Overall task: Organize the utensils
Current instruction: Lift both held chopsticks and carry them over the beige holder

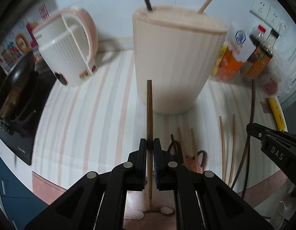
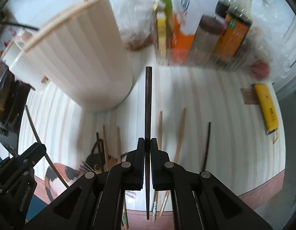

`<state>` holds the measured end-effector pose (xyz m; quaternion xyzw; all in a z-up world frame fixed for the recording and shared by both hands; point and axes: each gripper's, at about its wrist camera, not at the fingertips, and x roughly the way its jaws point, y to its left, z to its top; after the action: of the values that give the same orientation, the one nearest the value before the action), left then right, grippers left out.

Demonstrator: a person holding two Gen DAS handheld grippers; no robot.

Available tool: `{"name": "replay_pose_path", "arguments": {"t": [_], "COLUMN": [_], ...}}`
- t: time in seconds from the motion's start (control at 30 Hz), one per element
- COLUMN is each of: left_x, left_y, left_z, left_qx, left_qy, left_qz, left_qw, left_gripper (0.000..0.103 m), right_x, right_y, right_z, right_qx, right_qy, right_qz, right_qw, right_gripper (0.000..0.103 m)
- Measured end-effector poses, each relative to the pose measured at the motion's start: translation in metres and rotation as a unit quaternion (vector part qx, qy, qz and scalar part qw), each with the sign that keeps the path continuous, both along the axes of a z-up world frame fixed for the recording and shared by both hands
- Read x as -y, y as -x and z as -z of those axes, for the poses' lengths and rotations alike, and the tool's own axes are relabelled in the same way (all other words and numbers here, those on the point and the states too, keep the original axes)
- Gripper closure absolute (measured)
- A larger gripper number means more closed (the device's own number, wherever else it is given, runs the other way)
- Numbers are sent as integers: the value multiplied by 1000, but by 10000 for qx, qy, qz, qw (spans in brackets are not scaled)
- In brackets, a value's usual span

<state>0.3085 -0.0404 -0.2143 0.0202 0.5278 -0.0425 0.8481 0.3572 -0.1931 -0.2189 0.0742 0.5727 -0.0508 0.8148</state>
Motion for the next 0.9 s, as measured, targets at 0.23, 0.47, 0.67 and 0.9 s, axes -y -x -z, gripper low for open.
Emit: {"name": "replay_pose_path", "arguments": {"t": [0.23, 0.47, 0.67, 0.9], "left_x": [9, 20, 28, 28], "left_y": [8, 11, 7, -15], "left_z": [-37, -78, -118, -168], "left_qx": [430, 935, 1281, 1474], "left_qy": [67, 156, 404, 981], "left_qz": [14, 170, 258, 151], "left_qw": [9990, 9954, 9906, 9841], "left_gripper": [99, 99, 99, 99], "right_x": [15, 24, 31, 43], "right_y": [-7, -5, -5, -16], "right_z": [-25, -53, -92, -135], "right_qx": [482, 995, 1427, 1788], "right_qy": [-49, -134, -273, -545], "right_qz": [194, 298, 353, 324], "right_qw": [9986, 9945, 9888, 9818], "right_gripper": [97, 97, 97, 97]}}
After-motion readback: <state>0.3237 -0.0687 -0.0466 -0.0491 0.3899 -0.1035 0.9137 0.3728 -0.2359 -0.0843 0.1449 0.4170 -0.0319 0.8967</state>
